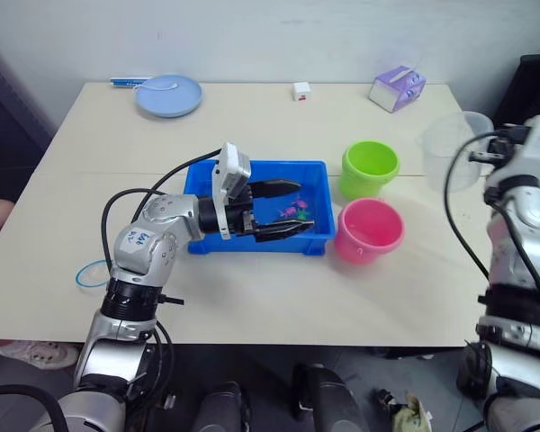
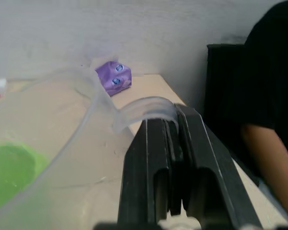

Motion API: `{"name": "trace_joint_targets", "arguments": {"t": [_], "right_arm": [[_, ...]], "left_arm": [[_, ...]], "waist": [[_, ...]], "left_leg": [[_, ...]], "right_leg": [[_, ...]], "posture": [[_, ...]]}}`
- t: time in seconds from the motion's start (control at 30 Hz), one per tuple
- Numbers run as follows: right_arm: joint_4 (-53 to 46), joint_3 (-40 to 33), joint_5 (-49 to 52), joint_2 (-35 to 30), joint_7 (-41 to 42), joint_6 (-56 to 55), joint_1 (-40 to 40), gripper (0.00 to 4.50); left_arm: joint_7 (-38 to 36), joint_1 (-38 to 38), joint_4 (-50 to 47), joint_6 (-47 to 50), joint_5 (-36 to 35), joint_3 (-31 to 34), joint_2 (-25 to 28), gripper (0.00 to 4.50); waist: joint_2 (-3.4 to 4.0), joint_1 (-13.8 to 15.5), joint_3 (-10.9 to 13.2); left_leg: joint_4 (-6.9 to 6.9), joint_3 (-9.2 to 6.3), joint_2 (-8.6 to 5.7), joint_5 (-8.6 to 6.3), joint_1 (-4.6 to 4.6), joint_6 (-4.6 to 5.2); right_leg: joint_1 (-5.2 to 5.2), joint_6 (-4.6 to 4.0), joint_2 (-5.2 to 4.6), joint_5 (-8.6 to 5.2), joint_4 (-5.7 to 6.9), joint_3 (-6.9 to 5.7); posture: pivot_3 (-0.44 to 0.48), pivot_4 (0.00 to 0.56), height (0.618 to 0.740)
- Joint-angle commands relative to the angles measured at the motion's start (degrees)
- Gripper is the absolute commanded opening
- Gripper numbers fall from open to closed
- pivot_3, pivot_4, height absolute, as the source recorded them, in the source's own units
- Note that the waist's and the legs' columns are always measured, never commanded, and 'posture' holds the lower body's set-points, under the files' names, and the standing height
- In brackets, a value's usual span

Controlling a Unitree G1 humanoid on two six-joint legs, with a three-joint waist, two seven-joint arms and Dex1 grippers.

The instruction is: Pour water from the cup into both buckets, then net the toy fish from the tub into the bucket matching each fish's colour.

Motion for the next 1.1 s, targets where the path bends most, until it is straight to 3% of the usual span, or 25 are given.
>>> {"name": "trace_joint_targets", "arguments": {"t": [0.03,0.3,0.77,0.83,0.97,1.03,1.1], "right_arm": [[-13.7,-5.9,6.4,4.1,-3.1,5.8,7.5,0.69],[-19.4,-8.6,8.3,14.7,-5.8,0.2,21.3,0.69],[-12.7,-7.7,11.6,22.0,-5.1,-9.6,30.1,0.69],[-14.4,-6.6,11.2,22.7,-5.2,-10.3,32.7,1.72],[-19.8,-2.8,8.6,23.4,-4.8,-11.3,39.1,3.35],[-24.6,0.3,5.9,23.3,-4.4,-11.0,44.0,4.44],[-27.6,1.8,4.0,23.2,-4.6,-11.1,47.1,4.44]], "left_arm": [[-4.0,0.3,-3.0,0.9,-1.8,-1.7,1.1,4.50],[-6.6,-0.1,-2.8,-0.5,0.0,-3.8,1.9,4.50],[-6.9,-2.3,-0.9,-1.9,0.9,-4.8,0.3,4.50],[-7.2,-2.7,-0.1,-2.3,1.2,-5.0,-0.2,4.50],[-8.5,-4.0,2.3,-3.6,1.6,-5.8,-1.5,4.50],[-9.4,-4.8,4.0,-4.4,2.0,-6.4,-2.6,4.50],[-10.2,-5.2,5.1,-5.0,2.3,-6.9,-3.3,4.50]], "waist": [[0.00,0.4,0.0],[0.06,1.0,0.0],[0.06,1.1,0.0],[0.06,1.1,0.0],[0.08,1.1,0.0],[0.08,1.1,0.0],[0.08,1.0,0.0]], "left_leg": [[0.01,0.01,-0.01,0.00,0.01,0.00],[-0.13,0.11,-0.06,0.04,0.18,-0.09],[-0.19,0.27,-0.12,0.06,0.42,-0.07],[-0.19,0.26,-0.11,0.06,0.45,-0.07],[-0.23,0.27,-0.12,0.06,0.45,-0.07],[-0.20,0.34,-0.14,0.06,0.47,-0.07],[-0.21,0.34,-0.11,0.06,0.53,-0.07]], "right_leg": [[0.01,0.00,0.00,0.00,0.01,0.00],[0.04,0.00,0.13,0.00,0.01,0.14],[0.16,0.00,0.12,0.00,0.05,0.41],[0.18,0.00,0.13,0.00,0.05,0.41],[0.18,0.00,0.14,0.00,0.03,0.42],[0.19,0.01,0.12,0.00,0.05,0.50],[0.19,0.00,0.15,0.00,0.06,0.52]], "posture": [[0.000,0.150,0.739],[0.000,0.150,0.739],[0.000,0.150,0.739],[0.000,0.150,0.739],[0.000,0.150,0.739],[0.000,0.150,0.739],[0.000,0.150,0.739]]}}
